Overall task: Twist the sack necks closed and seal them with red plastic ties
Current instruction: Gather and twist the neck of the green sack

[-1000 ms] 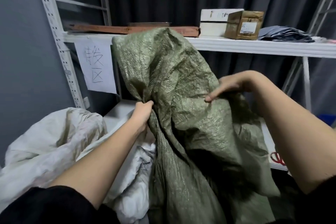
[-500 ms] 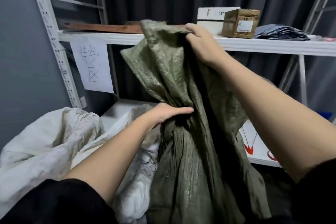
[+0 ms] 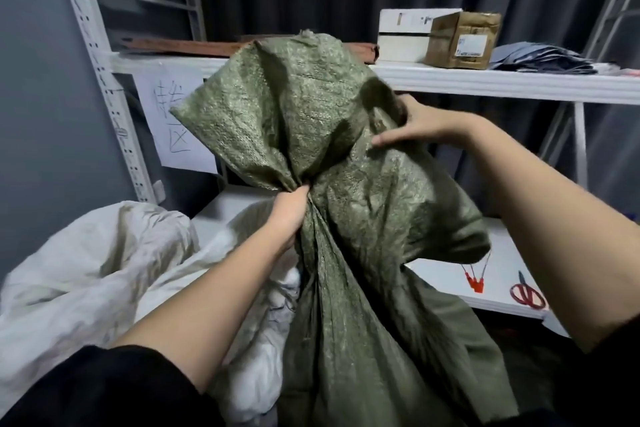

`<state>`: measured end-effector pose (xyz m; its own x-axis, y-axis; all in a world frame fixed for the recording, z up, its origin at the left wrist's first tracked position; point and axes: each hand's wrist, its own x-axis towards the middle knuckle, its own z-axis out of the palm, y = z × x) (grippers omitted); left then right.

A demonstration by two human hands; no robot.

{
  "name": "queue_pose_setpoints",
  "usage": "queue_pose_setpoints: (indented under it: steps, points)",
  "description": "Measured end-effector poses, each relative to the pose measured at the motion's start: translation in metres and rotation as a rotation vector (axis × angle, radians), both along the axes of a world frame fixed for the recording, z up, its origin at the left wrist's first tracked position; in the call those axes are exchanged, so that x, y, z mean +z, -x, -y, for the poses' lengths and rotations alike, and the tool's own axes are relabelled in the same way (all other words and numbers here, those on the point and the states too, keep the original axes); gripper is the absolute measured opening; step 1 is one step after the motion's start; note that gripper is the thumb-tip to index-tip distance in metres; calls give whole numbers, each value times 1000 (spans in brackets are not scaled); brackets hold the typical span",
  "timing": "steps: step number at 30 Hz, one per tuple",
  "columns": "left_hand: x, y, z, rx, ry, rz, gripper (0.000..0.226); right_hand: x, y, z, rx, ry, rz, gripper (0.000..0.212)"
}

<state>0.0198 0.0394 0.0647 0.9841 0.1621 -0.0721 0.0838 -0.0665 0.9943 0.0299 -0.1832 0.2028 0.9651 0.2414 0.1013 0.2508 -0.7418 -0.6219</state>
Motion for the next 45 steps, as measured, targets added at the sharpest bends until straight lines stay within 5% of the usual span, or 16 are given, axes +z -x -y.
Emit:
queue_pose_setpoints:
  steps: [2,4,7,9,13,19,24,30,35,39,42,45]
  points:
    - [-3,-5,-5,9,40,-9,72,-18,-8,15,-41,-44,-70,106]
    - [-9,-15,-11,5,79,-1,85,-34,-6,23,10,-129,-151,75]
    - [-9,-15,-15,-23,139,-4,63,-49,0,27,23,-238,-202,23]
    - [-6,-12,-14,-45,157,-16,53,-53,-1,24,-22,-315,-166,8]
    - [0,-7,-11,-105,192,-94,40,-49,4,18,-68,-616,-183,24]
    - [-1,-7,-14,-153,215,-135,27,-63,11,21,-86,-353,-331,44]
    - [-10,-15,-22,-206,231,-152,56,-74,9,18,-42,-250,-492,62]
    - [-9,-6,-23,-284,268,-148,21,-72,1,8,-112,-198,-362,47]
    - [-9,-5,-26,-295,257,-140,23,-72,0,0,-148,-223,-116,24]
    - [-7,-5,-26,-338,199,-115,42,-63,-6,1,-228,-359,284,17]
    - [-1,0,-23,-418,55,-64,63,-36,-6,-5,-217,-350,384,6]
    - [9,9,-19,-417,-137,-39,46,-4,-1,-16,-148,-284,411,13]
